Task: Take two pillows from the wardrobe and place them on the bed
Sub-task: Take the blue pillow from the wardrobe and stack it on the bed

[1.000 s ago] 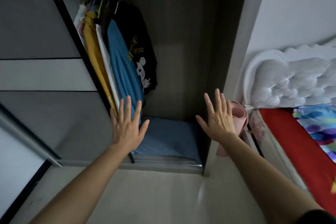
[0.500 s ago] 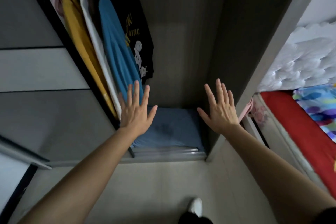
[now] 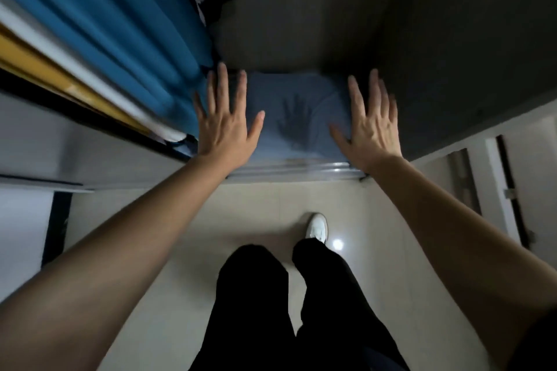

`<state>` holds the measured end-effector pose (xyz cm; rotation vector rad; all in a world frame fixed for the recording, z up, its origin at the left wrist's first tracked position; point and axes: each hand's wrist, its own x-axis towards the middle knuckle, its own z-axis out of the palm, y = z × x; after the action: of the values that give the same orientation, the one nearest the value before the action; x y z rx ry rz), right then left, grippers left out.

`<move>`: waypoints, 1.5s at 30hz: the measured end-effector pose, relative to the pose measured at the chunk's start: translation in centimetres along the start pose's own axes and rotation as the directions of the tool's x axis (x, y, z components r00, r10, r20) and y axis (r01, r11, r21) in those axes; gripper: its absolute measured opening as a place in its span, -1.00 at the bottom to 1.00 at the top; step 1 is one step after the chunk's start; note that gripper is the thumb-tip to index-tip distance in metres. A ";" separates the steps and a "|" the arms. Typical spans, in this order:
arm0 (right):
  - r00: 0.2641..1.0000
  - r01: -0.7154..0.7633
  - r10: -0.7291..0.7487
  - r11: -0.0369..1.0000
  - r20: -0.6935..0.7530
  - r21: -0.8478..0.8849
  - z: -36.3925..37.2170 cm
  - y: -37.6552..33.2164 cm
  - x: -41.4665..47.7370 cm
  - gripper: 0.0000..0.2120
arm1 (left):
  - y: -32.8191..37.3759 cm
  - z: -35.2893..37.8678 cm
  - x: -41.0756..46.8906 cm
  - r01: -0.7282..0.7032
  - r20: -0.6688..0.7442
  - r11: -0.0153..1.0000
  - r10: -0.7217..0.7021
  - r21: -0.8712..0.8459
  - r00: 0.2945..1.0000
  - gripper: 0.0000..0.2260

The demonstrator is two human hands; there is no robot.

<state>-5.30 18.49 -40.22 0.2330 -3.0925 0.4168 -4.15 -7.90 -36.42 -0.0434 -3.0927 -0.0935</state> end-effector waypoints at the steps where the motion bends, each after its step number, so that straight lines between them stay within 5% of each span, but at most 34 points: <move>1: 1.000 -0.015 0.015 1.000 0.027 0.009 1.2 0.1 0.7 -0.18 | -0.2 1.4 0.3 0.002 0.032 1.000 -0.002 -0.011 0.999 -0.34; 16: 0.933 -0.144 0.130 0.990 0.336 0.014 31.1 3.7 5.7 -0.15 | -5.3 33.1 6.8 -0.073 0.399 0.997 0.077 -0.027 0.914 -0.29; 28: 0.954 0.099 -0.074 0.992 0.290 -0.073 54.7 9.1 8.5 -0.10 | -8.8 58.3 9.3 -0.177 0.439 0.980 0.118 0.096 0.891 -0.08; 32: 0.967 0.109 -0.058 0.974 0.248 -0.196 57.9 9.9 8.7 -0.05 | -8.9 61.7 10.1 -0.205 0.361 0.962 0.129 0.179 0.924 -0.06; 37: 0.996 0.083 -0.069 0.944 0.053 -0.321 58.1 9.6 9.2 -0.41 | -8.9 61.8 10.1 -0.207 0.260 0.956 0.150 0.209 0.954 -0.46; 45: 0.924 -0.019 0.043 0.998 0.381 -0.067 48.2 6.9 12.5 -0.23 | -8.9 52.7 11.3 -0.214 0.387 0.969 0.153 0.121 0.910 -0.37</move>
<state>-18.35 10.47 -88.12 0.2969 -3.4902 0.3066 -18.17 -13.29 -88.97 -0.3931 -3.4422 0.1974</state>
